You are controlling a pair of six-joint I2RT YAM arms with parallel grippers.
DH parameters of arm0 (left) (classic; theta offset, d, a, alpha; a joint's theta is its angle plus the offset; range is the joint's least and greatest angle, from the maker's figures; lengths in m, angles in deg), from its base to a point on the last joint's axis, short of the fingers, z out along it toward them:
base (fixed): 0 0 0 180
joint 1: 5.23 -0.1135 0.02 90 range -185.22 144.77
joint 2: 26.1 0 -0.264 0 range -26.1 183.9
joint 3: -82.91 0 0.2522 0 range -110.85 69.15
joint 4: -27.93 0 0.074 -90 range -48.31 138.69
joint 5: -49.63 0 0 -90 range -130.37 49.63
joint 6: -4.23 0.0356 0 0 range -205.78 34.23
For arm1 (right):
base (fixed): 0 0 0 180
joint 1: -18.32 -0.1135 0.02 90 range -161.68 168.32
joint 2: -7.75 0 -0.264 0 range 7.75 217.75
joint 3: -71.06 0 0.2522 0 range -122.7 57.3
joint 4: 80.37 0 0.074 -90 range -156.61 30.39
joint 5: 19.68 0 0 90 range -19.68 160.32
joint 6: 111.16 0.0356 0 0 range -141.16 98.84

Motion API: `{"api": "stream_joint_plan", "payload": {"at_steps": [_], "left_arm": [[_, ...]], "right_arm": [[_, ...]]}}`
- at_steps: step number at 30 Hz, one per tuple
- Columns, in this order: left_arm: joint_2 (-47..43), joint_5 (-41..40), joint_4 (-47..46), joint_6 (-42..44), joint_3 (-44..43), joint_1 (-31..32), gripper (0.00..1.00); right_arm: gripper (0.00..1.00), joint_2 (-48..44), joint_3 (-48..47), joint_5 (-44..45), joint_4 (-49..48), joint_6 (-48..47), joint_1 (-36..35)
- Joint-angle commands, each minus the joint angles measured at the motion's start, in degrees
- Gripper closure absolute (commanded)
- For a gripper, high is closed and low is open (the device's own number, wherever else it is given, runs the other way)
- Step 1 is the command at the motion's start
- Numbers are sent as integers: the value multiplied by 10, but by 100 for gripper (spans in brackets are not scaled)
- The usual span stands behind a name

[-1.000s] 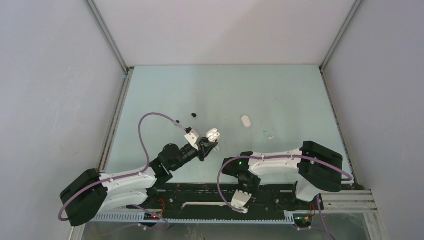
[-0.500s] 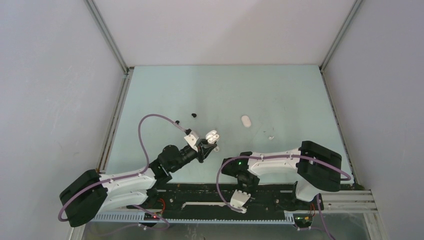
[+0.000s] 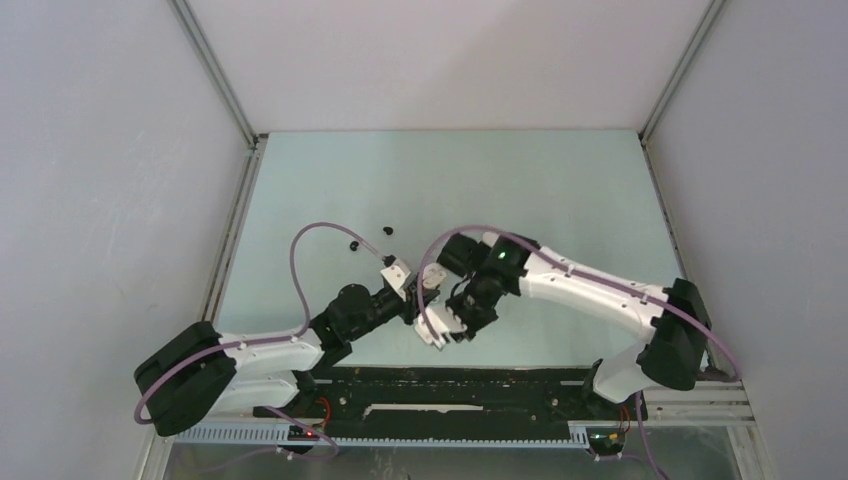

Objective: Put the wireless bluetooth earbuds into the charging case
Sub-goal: Pick up the earbud from the center of the board.

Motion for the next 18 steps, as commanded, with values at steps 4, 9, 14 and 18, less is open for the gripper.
{"api": "stream_joint_plan", "payload": {"at_steps": [4,9,14,18], "left_arm": [[52,37,-72,-22,-66,-2,99],[73,48,-101,-28,-88,10,99],[81,45,-115,-24,-102,21,99],[78,50,-127,-25,-104,25,99]], "right_arm": [[100,-81,-125,-120,-5,185,77],[100,-112,-130,-148,-74,294,146],[100,-171,-102,-99,-177,324,167],[100,-275,11,-38,-367,329,159]]}}
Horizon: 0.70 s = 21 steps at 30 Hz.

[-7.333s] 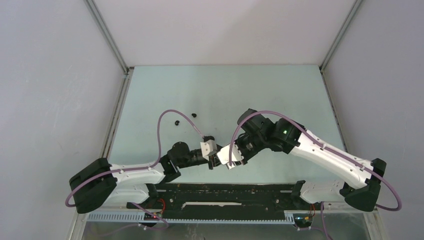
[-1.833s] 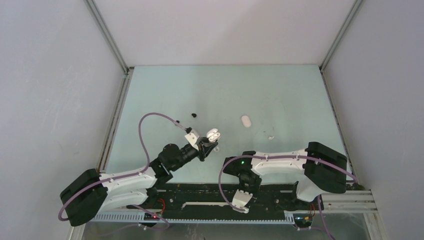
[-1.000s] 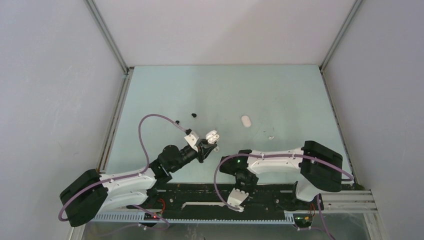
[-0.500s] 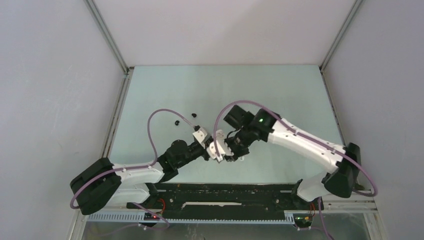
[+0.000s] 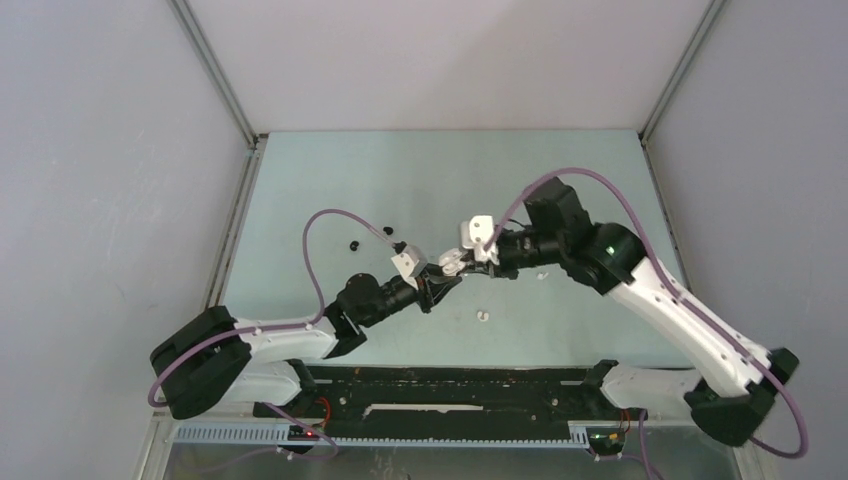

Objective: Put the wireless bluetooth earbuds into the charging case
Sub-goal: Pick up the earbud from the center of the board, then place the earbud in the charging case.

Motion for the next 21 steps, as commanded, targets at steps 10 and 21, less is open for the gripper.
{"api": "stream_joint_plan", "payload": {"at_steps": [10,21], "left_arm": [[-28,58,-70,10,-6,9,99],[-39,98,-69,31,-1,20,99]], "right_arm": [[100,-231,313,167,-468,-35,-115],[100,-193,343,201,-554,-57,-131]]}}
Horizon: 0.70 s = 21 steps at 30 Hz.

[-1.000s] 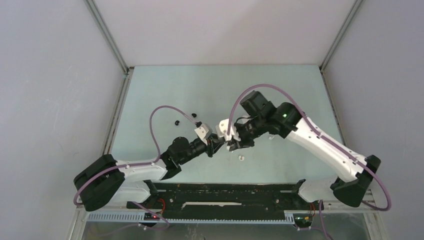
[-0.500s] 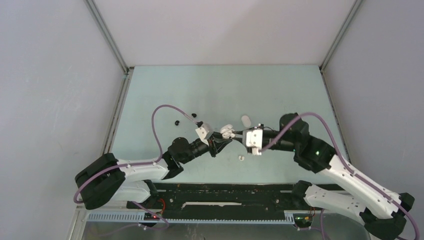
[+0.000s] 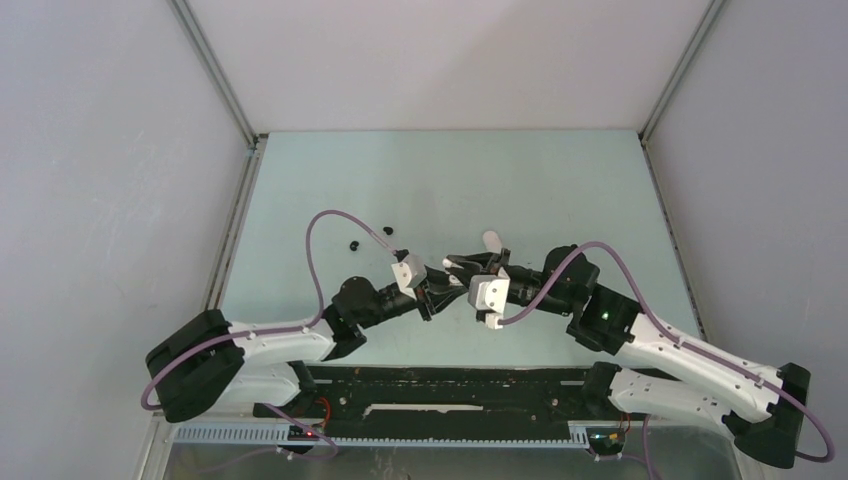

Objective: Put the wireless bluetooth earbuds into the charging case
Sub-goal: Place the earbud in the charging case.

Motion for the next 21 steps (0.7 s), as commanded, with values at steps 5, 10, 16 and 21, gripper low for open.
{"api": "stream_joint_plan", "payload": {"at_steps": [5,10,16,21], "left_arm": [[-35,9,-29,9,6,4,100],[-39,17,-28,1,7,4,100],[-46,30,-20,2,7,4,100],[-52,36,-13,6,7,4,100]], "right_arm": [[100,7,16,14,-63,-25,-5],[100,-19,35,-6,-49,-44,-14],[100,-32,49,-12,-22,-77,-22],[100,-30,54,-6,-13,-89,-23]]}}
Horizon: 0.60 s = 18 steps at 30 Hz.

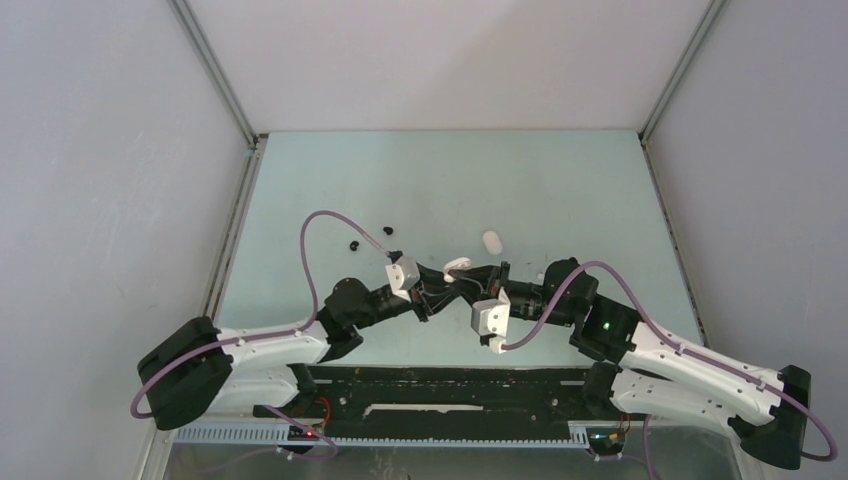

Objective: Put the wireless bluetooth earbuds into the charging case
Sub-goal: Place the earbud in the charging case.

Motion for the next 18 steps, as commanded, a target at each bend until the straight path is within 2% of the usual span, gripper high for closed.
{"api": "stream_joint_plan", "payload": {"at_steps": [1,18], "left_arm": [[-17,15,-15,5,5,3,100],[-18,20,-14,7,7,3,100]], "right_arm": [[100,-2,6,3,1,-20,-3],[100,18,7,27,6,-20,5]]}}
